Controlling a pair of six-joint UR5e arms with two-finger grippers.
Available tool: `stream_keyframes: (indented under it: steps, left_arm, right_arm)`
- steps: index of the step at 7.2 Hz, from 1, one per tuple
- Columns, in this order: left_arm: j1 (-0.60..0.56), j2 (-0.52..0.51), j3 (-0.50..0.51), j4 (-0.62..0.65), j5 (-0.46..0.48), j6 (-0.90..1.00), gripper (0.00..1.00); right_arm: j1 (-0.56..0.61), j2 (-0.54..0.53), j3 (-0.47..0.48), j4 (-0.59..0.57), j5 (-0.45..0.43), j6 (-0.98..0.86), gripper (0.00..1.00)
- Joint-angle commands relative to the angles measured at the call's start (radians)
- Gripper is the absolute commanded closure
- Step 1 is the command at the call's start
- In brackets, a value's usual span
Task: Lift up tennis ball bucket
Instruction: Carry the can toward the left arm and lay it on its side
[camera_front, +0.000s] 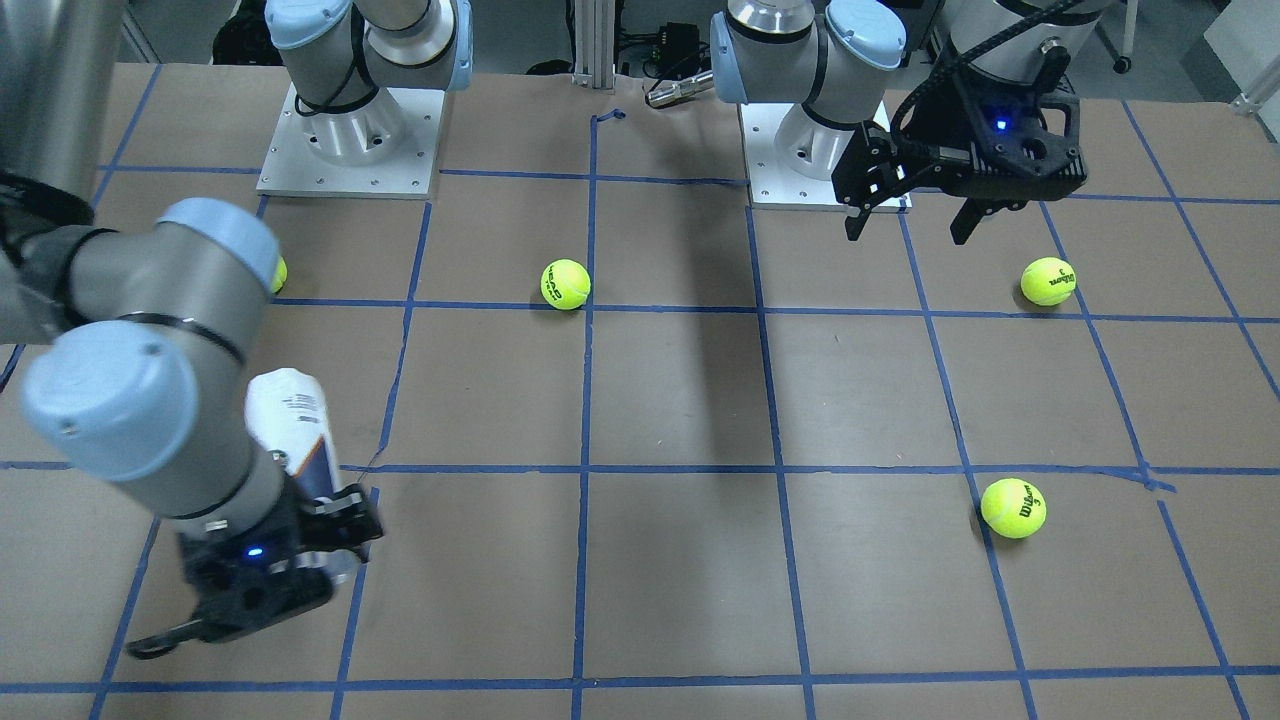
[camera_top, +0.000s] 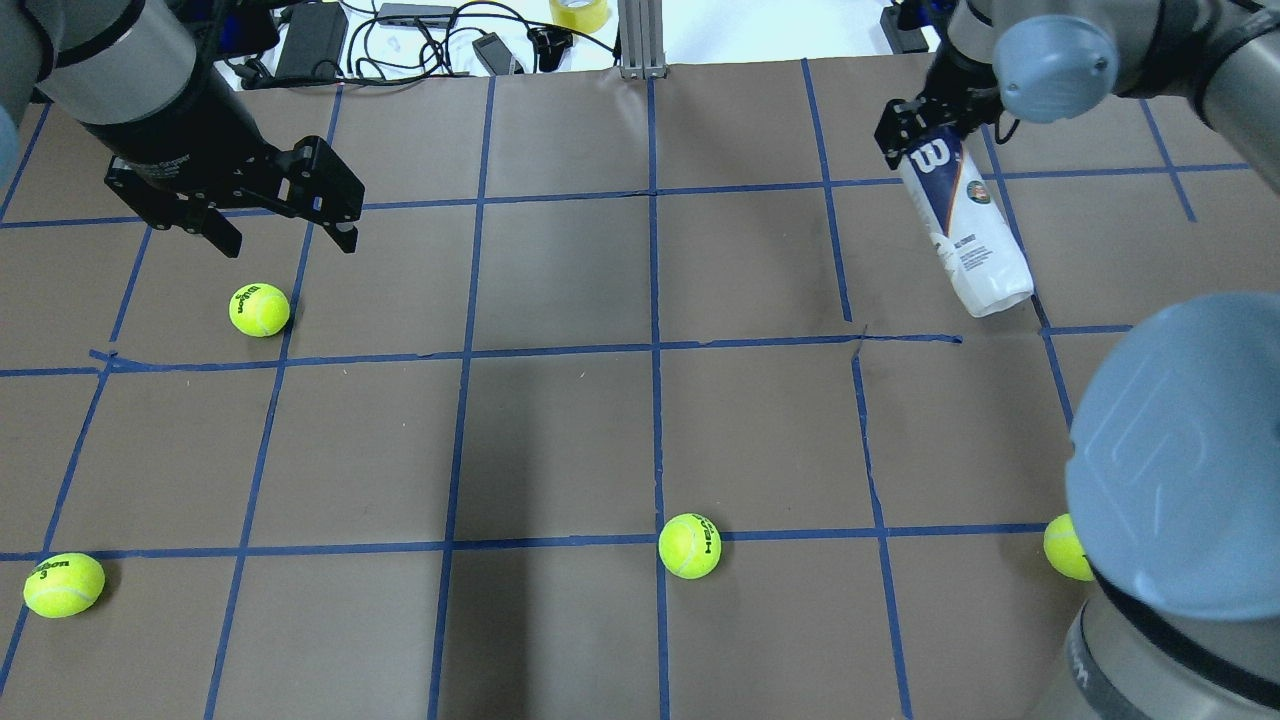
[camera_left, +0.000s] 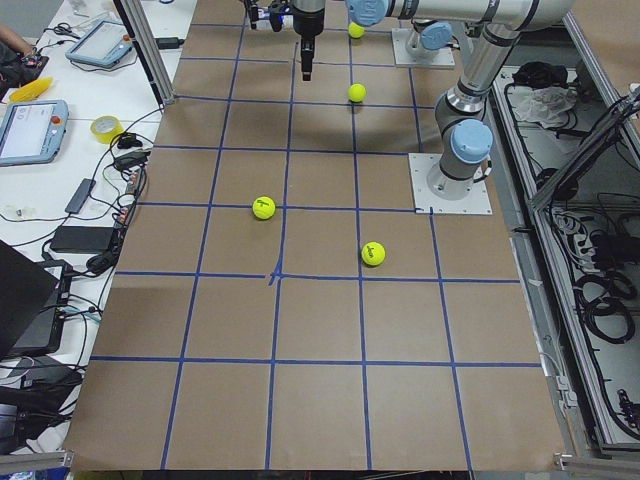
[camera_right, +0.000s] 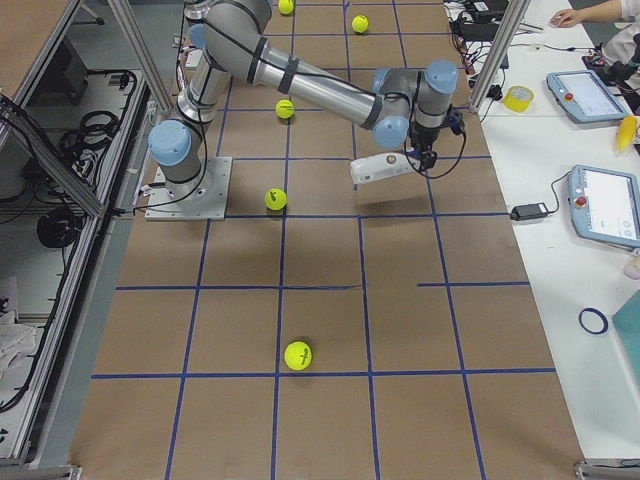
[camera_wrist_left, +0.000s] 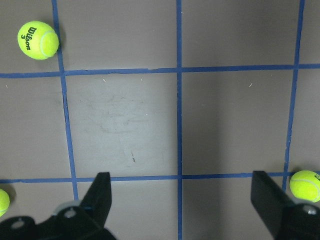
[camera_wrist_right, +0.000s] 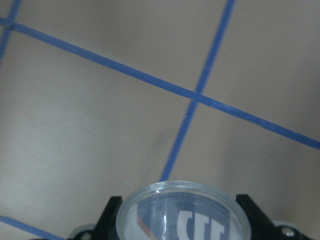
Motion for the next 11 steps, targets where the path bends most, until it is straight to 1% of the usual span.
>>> stream_keyframes:
  steps: [1,2,3,4,5,6,7,8,9,10,11]
  left_arm:
    - [0.017,0.002,0.008,-0.004,0.001,0.003,0.00]
    - [0.047,0.002,0.010,-0.004,0.000,0.021,0.00]
    - [0.069,0.008,0.011,-0.004,0.003,0.024,0.00]
    - [0.118,0.004,0.026,-0.002,-0.002,0.032,0.00]
    - [0.181,0.004,0.034,-0.004,-0.008,0.068,0.00]
    - [0.190,0.013,0.020,-0.016,0.000,0.126,0.00]
    - [0.201,0.014,0.019,-0.023,0.000,0.129,0.00]
    - [0.201,0.015,0.019,-0.022,0.000,0.129,0.00]
    - [0.198,0.015,0.017,-0.024,-0.002,0.129,0.00]
    - [0.195,0.015,0.017,-0.022,-0.005,0.129,0.00]
    - [0.195,0.013,0.016,-0.022,-0.008,0.129,0.00]
  right_arm:
    - [0.220,0.020,0.001,-0.087,-0.003,-0.018,0.57]
    - [0.312,0.049,0.000,-0.167,-0.009,-0.088,0.57]
    - [0.378,0.092,0.001,-0.230,-0.026,-0.146,0.57]
    - [0.417,0.115,0.000,-0.241,-0.058,-0.280,0.57]
    - [0.448,0.122,0.000,-0.272,-0.061,-0.400,0.57]
    - [0.487,0.142,-0.005,-0.313,-0.061,-0.527,0.56]
    - [0.529,0.146,0.000,-0.315,-0.066,-0.551,0.56]
    - [0.538,0.180,0.004,-0.319,-0.061,-0.634,0.56]
    - [0.538,0.206,0.006,-0.364,-0.064,-0.674,0.56]
    - [0.538,0.209,0.006,-0.388,-0.067,-0.680,0.52]
    - [0.535,0.209,0.007,-0.390,-0.064,-0.718,0.38]
